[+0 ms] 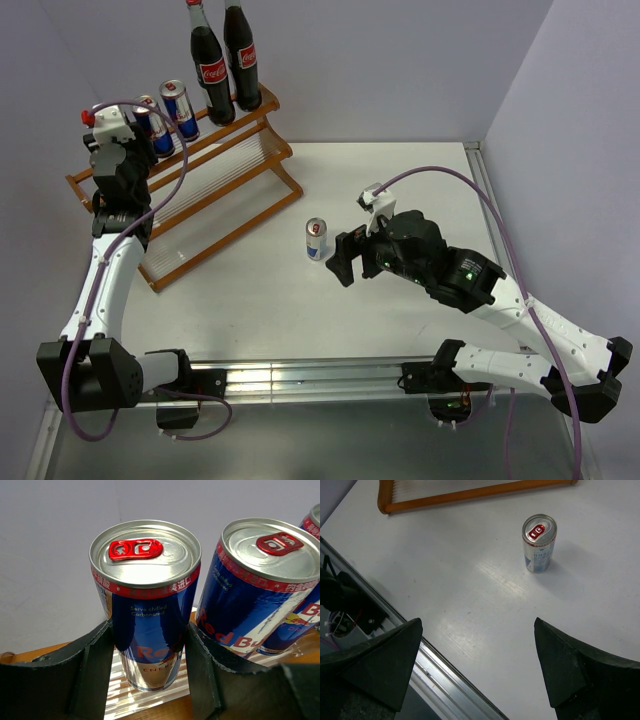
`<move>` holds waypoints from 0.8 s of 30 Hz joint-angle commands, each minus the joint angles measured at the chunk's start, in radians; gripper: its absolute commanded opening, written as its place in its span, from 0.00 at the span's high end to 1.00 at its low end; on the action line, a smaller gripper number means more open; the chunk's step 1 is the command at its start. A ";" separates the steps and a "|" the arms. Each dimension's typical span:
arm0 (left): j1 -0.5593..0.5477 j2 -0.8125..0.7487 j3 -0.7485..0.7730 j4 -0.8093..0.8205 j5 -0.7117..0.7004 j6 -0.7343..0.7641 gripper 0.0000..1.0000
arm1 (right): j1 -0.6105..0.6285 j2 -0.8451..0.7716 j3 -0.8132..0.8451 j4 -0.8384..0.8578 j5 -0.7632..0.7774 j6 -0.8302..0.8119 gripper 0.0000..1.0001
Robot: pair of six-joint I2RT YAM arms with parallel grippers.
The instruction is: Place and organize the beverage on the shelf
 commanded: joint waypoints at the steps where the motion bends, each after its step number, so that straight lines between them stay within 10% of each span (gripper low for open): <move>1: 0.003 -0.041 0.001 0.085 0.036 -0.023 0.59 | -0.007 -0.016 0.007 0.053 -0.005 -0.004 0.00; 24: 0.002 -0.113 0.012 0.046 0.001 -0.023 0.11 | -0.009 0.038 0.040 0.066 0.003 0.001 0.00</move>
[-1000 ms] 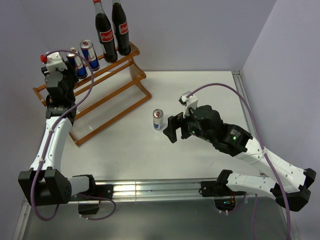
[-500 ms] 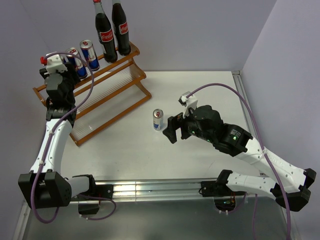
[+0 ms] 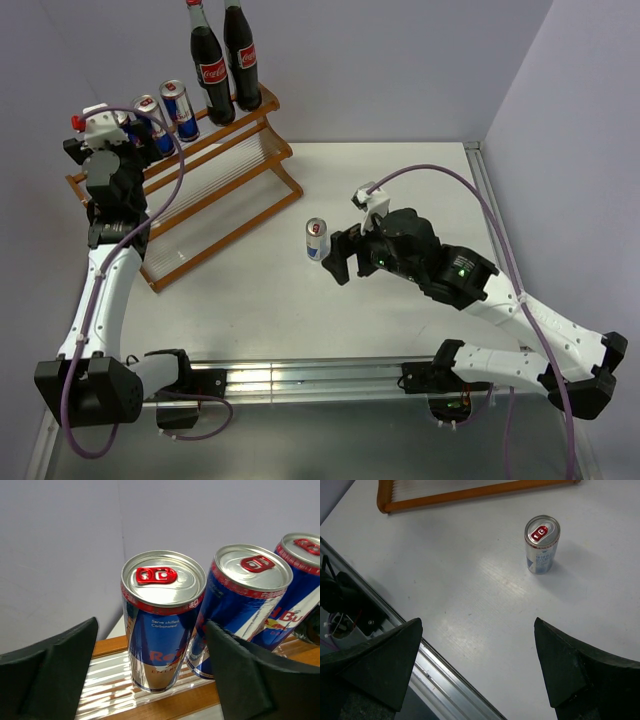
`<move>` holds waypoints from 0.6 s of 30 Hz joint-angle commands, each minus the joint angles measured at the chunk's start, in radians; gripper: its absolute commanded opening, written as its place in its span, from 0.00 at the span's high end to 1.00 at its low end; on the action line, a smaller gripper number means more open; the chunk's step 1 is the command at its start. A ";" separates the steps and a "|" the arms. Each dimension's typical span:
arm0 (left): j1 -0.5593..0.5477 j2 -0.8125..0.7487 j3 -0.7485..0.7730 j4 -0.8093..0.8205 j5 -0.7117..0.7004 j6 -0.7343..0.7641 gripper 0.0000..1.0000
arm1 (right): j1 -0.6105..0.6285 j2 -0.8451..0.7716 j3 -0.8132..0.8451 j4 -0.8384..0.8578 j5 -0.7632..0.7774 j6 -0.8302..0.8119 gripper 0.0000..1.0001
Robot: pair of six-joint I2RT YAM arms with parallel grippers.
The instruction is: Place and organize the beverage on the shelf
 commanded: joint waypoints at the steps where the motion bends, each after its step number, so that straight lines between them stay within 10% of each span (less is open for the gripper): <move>1: 0.002 -0.049 0.043 0.012 -0.003 -0.027 0.03 | -0.013 0.021 0.049 0.055 0.018 0.004 0.00; 18: -0.027 -0.190 0.150 -0.171 0.086 -0.081 0.00 | -0.118 0.455 0.199 0.111 0.129 0.017 0.02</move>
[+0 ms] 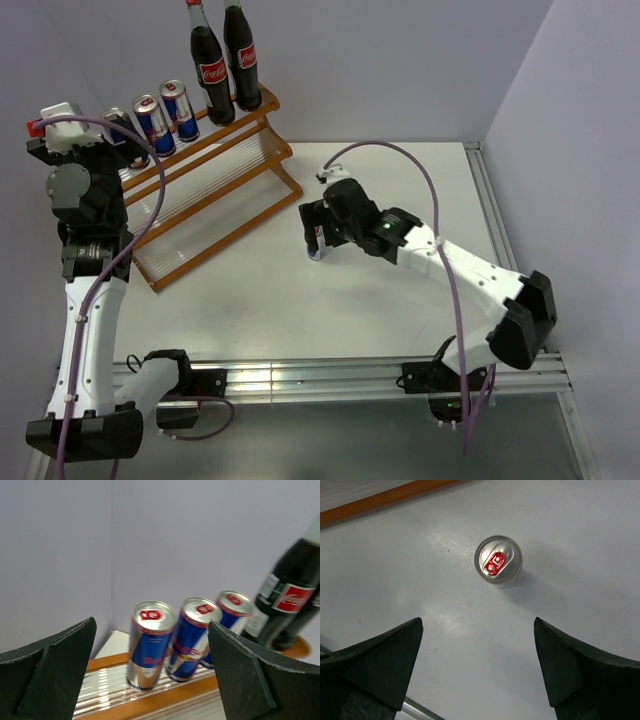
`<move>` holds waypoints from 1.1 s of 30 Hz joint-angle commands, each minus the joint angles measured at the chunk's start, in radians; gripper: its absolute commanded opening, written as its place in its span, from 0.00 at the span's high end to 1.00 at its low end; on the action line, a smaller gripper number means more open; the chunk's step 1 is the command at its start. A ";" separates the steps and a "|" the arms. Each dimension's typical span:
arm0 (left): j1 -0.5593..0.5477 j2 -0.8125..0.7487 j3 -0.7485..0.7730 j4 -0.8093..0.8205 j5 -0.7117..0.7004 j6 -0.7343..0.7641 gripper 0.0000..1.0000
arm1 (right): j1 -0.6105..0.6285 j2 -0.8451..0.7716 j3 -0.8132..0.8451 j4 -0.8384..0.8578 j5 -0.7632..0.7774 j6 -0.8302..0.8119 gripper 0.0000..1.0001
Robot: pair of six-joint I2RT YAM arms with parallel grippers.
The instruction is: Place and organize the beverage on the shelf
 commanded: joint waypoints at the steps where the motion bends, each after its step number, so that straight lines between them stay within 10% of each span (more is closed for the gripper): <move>1: -0.053 -0.022 0.048 -0.047 0.052 -0.013 0.00 | -0.018 0.112 0.099 0.044 0.052 -0.012 0.02; 14: -0.292 0.079 0.179 -0.235 0.155 -0.010 0.00 | -0.053 0.396 0.270 0.006 0.097 -0.069 0.11; 22: -0.453 0.156 0.188 -0.256 0.195 -0.034 0.00 | -0.062 0.438 0.288 0.006 0.048 -0.063 0.46; 33: -0.676 0.252 0.157 -0.239 0.135 -0.012 0.00 | -0.065 0.286 0.225 -0.014 0.155 -0.020 0.63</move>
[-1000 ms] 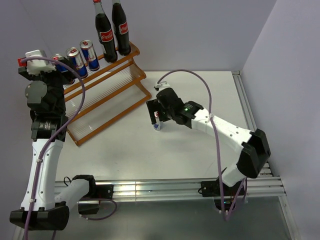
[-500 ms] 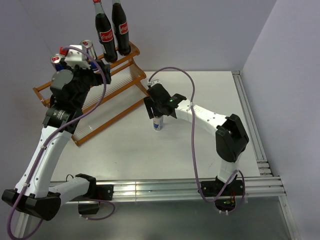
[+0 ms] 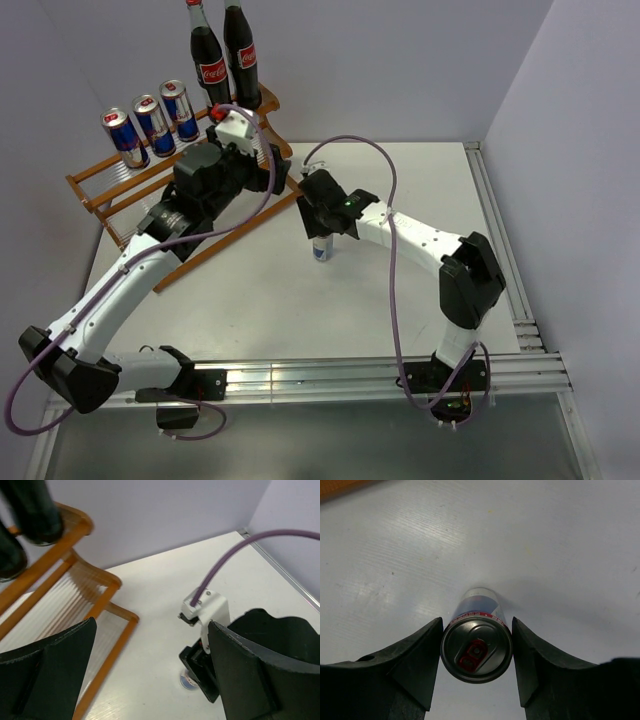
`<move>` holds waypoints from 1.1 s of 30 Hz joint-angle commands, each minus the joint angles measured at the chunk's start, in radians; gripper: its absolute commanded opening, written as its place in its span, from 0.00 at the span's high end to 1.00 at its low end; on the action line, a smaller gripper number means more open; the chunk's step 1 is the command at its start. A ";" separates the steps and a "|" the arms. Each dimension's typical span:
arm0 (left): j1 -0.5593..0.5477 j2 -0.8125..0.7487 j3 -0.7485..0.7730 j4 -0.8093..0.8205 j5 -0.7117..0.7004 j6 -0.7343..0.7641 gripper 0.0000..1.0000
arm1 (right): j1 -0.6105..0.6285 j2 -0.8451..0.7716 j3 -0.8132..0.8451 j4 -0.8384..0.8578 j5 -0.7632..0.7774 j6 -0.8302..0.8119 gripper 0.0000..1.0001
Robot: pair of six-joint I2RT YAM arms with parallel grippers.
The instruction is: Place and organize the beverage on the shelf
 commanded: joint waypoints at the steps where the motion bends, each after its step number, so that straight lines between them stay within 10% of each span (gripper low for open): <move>1: -0.076 0.002 0.007 0.039 -0.053 0.012 0.00 | -0.011 -0.119 0.006 0.007 0.074 0.022 0.64; 12: -0.323 0.006 -0.141 0.191 -0.018 0.082 0.01 | -0.117 -0.314 -0.100 -0.070 0.084 0.078 0.68; 23: -0.346 0.025 -0.498 0.631 0.211 0.036 0.00 | -0.153 -0.455 -0.083 -0.182 0.005 0.038 0.72; 33: -0.397 0.095 -0.612 0.800 0.114 0.116 0.00 | -0.067 -0.510 -0.031 -0.249 -0.044 0.055 0.76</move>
